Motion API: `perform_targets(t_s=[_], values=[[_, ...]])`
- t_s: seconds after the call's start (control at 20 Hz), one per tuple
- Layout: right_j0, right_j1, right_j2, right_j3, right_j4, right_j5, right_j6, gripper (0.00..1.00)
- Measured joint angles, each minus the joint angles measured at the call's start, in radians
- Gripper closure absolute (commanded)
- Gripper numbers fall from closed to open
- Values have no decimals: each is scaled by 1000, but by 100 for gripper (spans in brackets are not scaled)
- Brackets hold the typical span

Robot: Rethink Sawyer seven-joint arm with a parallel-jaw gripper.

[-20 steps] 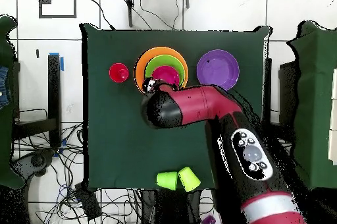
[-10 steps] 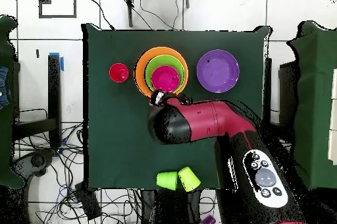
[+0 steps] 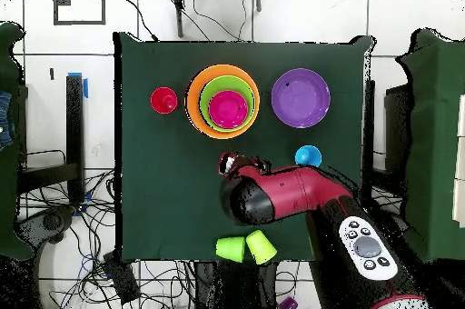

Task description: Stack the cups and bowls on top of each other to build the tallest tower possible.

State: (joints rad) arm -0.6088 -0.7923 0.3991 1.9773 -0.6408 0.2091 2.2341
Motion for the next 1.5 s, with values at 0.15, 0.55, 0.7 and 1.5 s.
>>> perform_targets(t_s=[0.15, 0.55, 0.7, 1.5], values=[[-2, 35, -39, 10, -69, -63, 0, 0], [-36, 100, -93, 33, -179, -91, 0, 0], [-57, 114, -105, 35, -220, -92, 0, 0], [-311, -22, 4, 121, -219, 59, -19, 0]])
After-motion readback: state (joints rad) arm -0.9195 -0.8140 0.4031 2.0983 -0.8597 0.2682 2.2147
